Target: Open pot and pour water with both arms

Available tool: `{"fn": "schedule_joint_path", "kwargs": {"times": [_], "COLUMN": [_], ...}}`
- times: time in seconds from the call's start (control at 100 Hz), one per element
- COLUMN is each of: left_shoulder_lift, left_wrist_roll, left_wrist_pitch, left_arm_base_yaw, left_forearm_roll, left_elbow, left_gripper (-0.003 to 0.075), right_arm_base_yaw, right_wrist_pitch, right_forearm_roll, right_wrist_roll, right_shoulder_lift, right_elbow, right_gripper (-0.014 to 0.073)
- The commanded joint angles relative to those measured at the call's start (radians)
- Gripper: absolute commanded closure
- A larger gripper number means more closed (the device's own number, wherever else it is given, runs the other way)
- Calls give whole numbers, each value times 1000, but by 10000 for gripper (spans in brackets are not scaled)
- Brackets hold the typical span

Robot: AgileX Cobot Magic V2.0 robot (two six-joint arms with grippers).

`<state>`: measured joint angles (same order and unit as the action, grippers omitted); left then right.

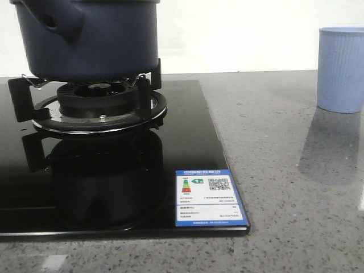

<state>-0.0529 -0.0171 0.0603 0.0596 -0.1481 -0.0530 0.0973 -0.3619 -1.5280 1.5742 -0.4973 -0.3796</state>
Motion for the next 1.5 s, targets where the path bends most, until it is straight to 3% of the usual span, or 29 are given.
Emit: {"fn": "schedule_joint_path", "kwargs": {"times": [0.0,0.12,0.33,1.49], "left_shoulder_lift": [43,84,84,84], "left_wrist_roll": [-16,-16,-16,-16], "left_wrist_pitch": [-48,-72,-14,-19], "left_arm_base_yaw": [-26,-50,-50,-50], "left_forearm_roll": [22,26,38,38], "left_elbow": [21,91,89,87], "left_gripper": [739,739,739,739], "right_arm_base_yaw": [2,2,2,2], "right_wrist_pitch": [12,12,12,56], "right_forearm_roll": [15,15,15,45], "right_wrist_roll": [-2,-2,-2,-28], "right_shoulder_lift": [3,3,1,-15], "right_elbow": [-25,-25,-25,-25], "right_gripper": [660,660,660,660]}}
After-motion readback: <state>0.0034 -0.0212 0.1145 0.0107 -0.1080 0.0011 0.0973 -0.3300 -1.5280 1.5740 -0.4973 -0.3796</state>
